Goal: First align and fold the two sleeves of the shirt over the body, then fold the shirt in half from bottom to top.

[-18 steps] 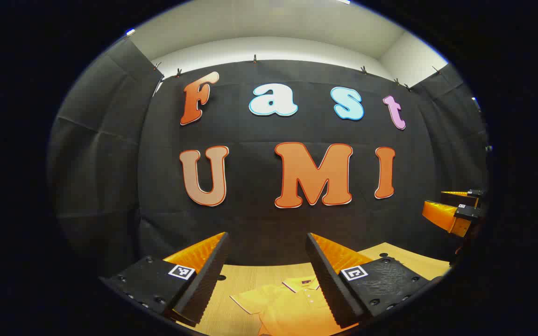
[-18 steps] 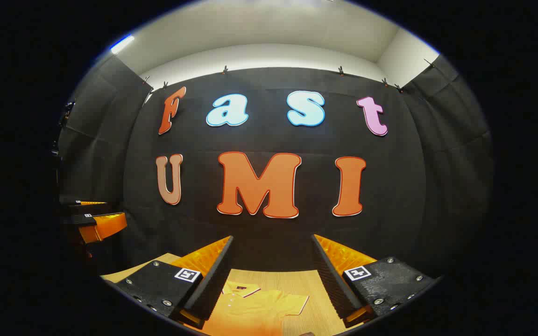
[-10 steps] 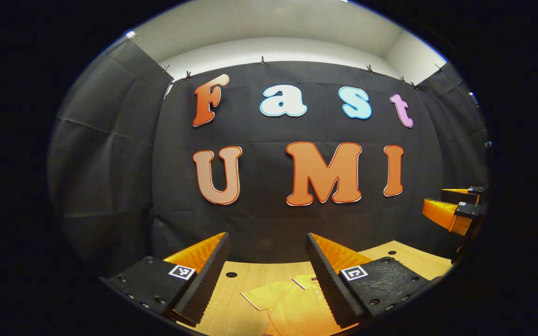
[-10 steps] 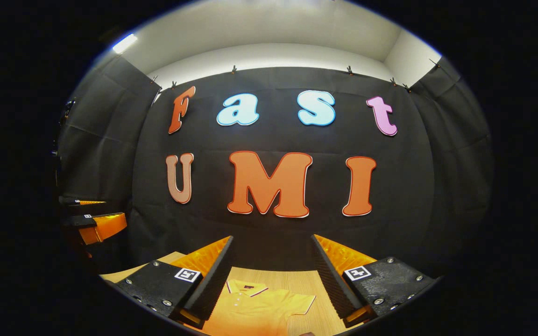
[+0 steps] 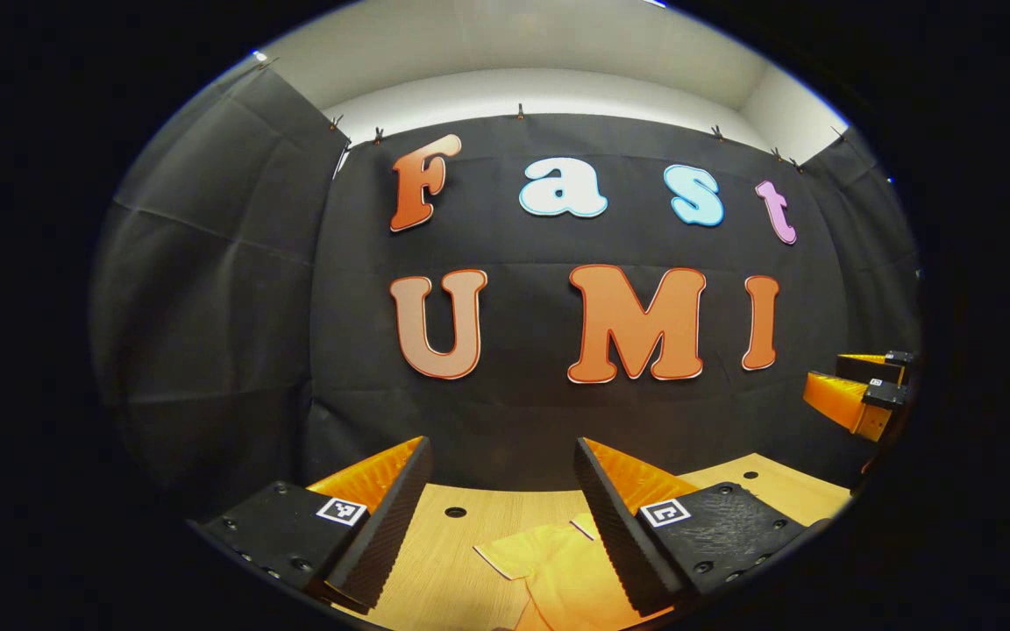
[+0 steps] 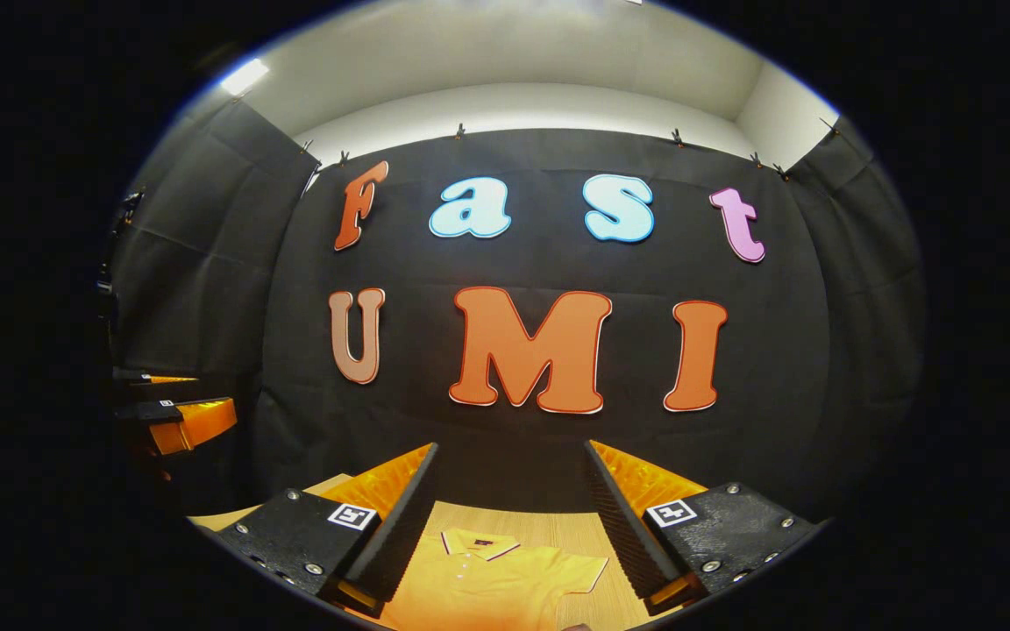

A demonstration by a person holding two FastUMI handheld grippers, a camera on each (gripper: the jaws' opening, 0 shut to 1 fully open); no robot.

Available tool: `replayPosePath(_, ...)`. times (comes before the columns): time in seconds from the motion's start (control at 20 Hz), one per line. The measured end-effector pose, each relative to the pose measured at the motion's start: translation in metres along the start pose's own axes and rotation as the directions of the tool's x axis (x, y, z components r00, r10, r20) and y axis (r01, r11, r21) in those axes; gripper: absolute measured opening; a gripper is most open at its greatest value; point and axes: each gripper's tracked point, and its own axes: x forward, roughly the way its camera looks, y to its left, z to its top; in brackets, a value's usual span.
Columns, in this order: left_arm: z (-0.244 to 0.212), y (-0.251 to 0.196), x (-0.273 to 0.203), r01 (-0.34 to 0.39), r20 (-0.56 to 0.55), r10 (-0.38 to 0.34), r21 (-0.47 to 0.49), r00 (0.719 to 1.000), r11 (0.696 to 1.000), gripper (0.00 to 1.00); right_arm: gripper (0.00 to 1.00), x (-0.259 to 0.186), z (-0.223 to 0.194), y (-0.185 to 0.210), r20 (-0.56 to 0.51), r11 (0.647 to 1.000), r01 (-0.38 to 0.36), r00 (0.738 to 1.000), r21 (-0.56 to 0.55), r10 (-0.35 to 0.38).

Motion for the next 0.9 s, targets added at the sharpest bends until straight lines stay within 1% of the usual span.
replayPosePath(0.15, -0.019, 0.016, 0.012, 0.027, -0.065, -0.026, 0.011, 0.998, 1.0, 0.96, 0.96, 0.004, -0.006, 0.002, 0.002, 0.999, 0.04, 0.999, 0.007, -0.04)
replayPosePath(0.3, -0.039, 0.03, 0.029, 0.053, -0.126, -0.048, 0.036, 0.991, 0.998, 0.98, 0.96, 0.01, -0.016, -0.002, -0.022, 0.995, 0.097, 0.995, 0.008, -0.097)
replayPosePath(0.45, -0.054, 0.034, 0.047, 0.064, -0.169, -0.057, 0.039, 0.984, 0.997, 0.98, 0.96, 0.013, -0.027, -0.01, -0.052, 0.992, 0.124, 0.991, 0.017, -0.123)
replayPosePath(0.55, -0.055, 0.029, 0.058, 0.058, -0.158, -0.053, 0.027, 0.986, 0.998, 0.98, 0.96, 0.018, -0.034, -0.027, -0.064, 0.988, 0.152, 0.986, 0.002, -0.151)
replayPosePath(0.6, -0.056, 0.024, 0.064, 0.057, -0.153, -0.053, 0.022, 0.987, 0.998, 0.98, 1.0, 0.022, -0.04, -0.035, -0.073, 0.987, 0.16, 0.984, -0.014, -0.16)
replayPosePath(0.65, -0.057, 0.02, 0.068, 0.052, -0.15, -0.049, 0.014, 0.988, 0.999, 0.98, 0.96, 0.028, -0.045, -0.042, -0.082, 0.986, 0.164, 0.983, -0.032, -0.166)
replayPosePath(0.75, -0.054, 0.007, 0.073, 0.042, -0.135, -0.042, -0.003, 0.99, 0.999, 0.98, 0.96, 0.04, -0.059, -0.06, -0.11, 0.983, 0.172, 0.978, -0.067, -0.179)
replayPosePath(0.8, -0.048, -0.003, 0.075, 0.051, -0.111, -0.052, -0.009, 0.992, 0.999, 0.98, 0.96, 0.046, -0.068, -0.067, -0.129, 0.982, 0.174, 0.975, -0.072, -0.182)
replayPosePath(0.9, -0.034, -0.018, 0.079, 0.054, -0.062, -0.054, -0.003, 0.997, 0.999, 0.98, 0.96, 0.06, -0.092, -0.078, -0.196, 0.985, 0.167, 0.965, -0.05, -0.173)
